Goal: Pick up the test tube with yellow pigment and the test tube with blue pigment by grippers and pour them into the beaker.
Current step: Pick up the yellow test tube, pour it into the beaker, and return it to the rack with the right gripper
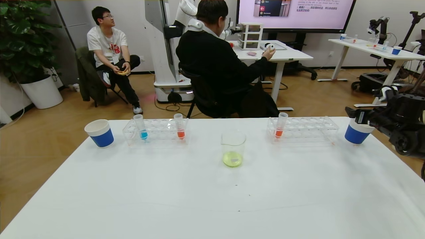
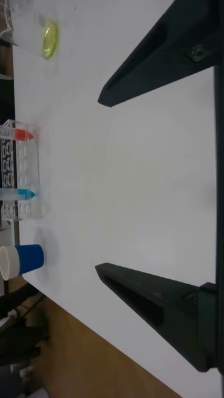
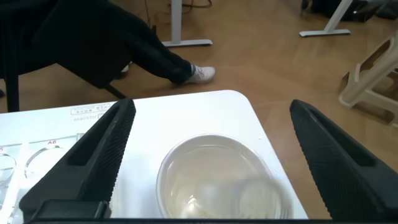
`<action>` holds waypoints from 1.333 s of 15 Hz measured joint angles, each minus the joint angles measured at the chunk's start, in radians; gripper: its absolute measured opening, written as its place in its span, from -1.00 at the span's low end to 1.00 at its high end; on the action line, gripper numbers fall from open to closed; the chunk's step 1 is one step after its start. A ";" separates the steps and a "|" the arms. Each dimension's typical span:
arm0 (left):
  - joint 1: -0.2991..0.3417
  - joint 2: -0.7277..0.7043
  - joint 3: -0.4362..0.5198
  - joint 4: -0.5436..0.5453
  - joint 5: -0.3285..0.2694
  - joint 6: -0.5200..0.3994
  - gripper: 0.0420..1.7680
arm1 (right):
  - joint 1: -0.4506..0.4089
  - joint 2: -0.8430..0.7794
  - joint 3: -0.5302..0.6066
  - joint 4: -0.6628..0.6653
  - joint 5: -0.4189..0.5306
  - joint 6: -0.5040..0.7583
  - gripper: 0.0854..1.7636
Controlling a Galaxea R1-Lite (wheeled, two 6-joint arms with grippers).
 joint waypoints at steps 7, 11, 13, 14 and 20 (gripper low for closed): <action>0.000 0.000 0.000 0.000 0.000 0.000 0.98 | 0.199 -0.125 0.014 0.009 -0.030 0.062 0.96; 0.000 0.000 0.000 0.000 0.000 0.000 0.98 | 0.377 -0.296 0.153 0.004 -0.077 0.072 0.96; 0.000 0.000 0.000 0.000 0.000 0.000 0.98 | 0.419 -0.400 0.229 0.003 -0.080 0.072 0.96; 0.000 0.000 0.000 0.000 0.000 0.000 0.98 | 0.430 -0.456 0.264 0.003 -0.081 0.072 0.96; 0.000 0.000 0.000 0.000 0.000 0.000 0.98 | 0.439 -0.858 0.455 0.019 -0.083 0.069 0.96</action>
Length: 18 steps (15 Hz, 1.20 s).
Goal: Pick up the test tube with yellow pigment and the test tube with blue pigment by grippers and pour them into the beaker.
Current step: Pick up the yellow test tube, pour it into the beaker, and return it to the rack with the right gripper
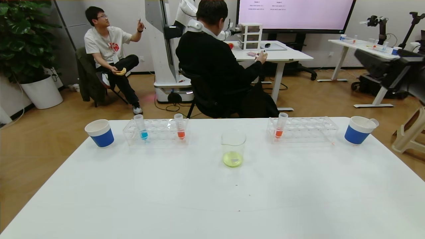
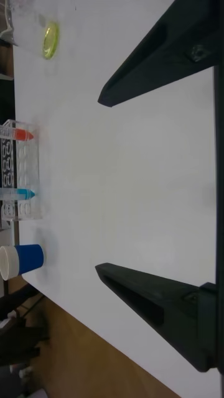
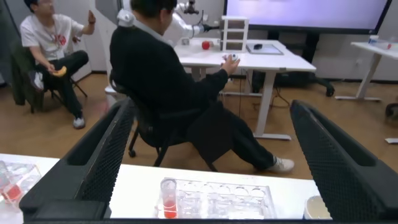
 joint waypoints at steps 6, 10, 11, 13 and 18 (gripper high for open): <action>0.000 0.000 0.000 0.000 0.000 0.000 0.98 | -0.004 -0.461 0.147 0.169 0.005 -0.040 0.96; 0.000 0.000 0.000 0.000 0.000 0.000 0.98 | -0.024 -0.806 0.198 0.494 0.014 -0.179 0.96; 0.000 0.000 0.000 0.000 0.000 0.000 0.98 | -0.028 -0.883 0.200 0.584 0.014 -0.208 0.96; 0.000 0.000 0.000 0.000 0.000 0.000 0.98 | -0.046 -1.002 0.189 0.713 0.016 -0.251 0.96; 0.000 0.000 0.000 0.000 0.000 0.000 0.98 | -0.108 -1.219 0.202 0.873 0.050 -0.261 0.96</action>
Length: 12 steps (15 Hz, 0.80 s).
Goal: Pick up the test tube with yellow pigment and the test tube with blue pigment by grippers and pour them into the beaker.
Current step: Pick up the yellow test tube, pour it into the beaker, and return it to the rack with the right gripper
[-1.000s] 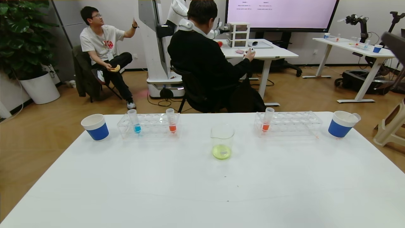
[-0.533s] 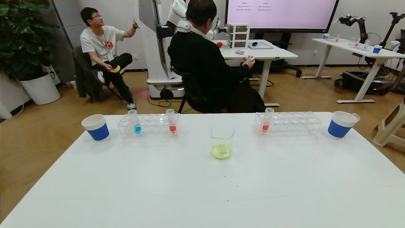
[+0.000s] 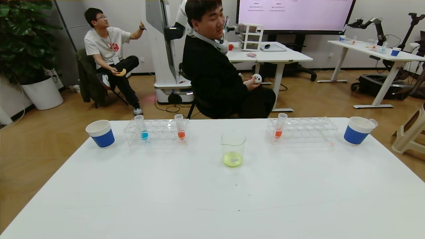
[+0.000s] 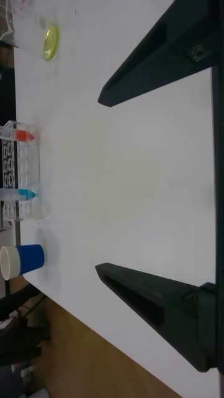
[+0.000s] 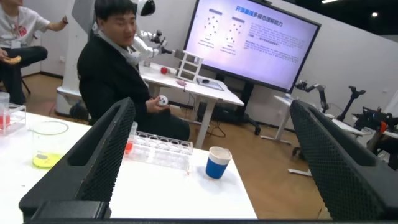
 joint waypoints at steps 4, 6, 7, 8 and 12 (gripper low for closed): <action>0.000 0.000 0.000 0.000 0.000 0.000 0.98 | 0.005 -0.142 0.151 0.005 0.012 0.089 0.96; 0.000 0.000 0.000 0.000 0.000 0.000 0.98 | 0.006 -0.167 0.262 -0.080 0.036 0.139 0.96; 0.000 0.000 0.000 0.000 0.000 0.000 0.98 | 0.006 -0.172 0.329 -0.127 0.044 0.145 0.96; 0.000 0.000 0.000 0.000 0.000 0.000 0.98 | 0.006 -0.175 0.403 -0.173 0.050 0.148 0.96; 0.000 0.000 0.000 0.000 0.000 0.000 0.98 | 0.005 -0.179 0.593 -0.083 0.033 0.148 0.96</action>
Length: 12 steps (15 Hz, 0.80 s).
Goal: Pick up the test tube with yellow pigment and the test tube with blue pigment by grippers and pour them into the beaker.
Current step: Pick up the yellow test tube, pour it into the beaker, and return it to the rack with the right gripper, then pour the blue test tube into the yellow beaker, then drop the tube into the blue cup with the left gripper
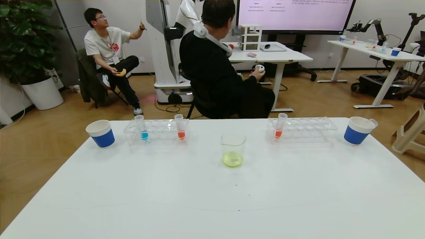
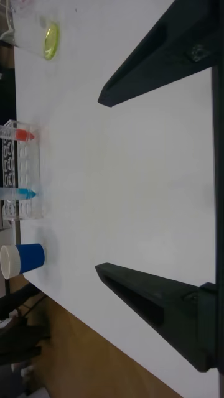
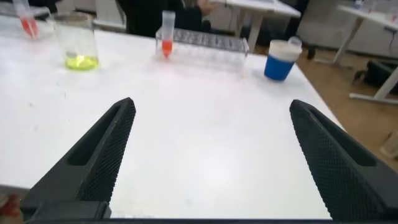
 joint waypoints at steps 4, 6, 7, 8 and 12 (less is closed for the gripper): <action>0.000 0.000 0.000 0.000 0.000 0.000 0.98 | 0.000 0.000 0.011 0.081 -0.030 0.005 0.96; 0.000 0.000 0.000 0.000 0.000 0.000 0.98 | 0.000 0.000 0.013 0.080 -0.035 0.010 0.96; 0.000 0.000 0.000 0.000 0.000 0.000 0.98 | 0.000 0.000 0.014 0.079 -0.037 0.011 0.96; 0.000 0.000 0.000 0.000 0.000 0.000 0.98 | 0.000 0.000 0.014 0.079 -0.038 0.011 0.96; 0.000 0.000 0.000 0.001 0.000 0.003 0.98 | 0.000 0.000 0.014 0.079 -0.038 0.010 0.96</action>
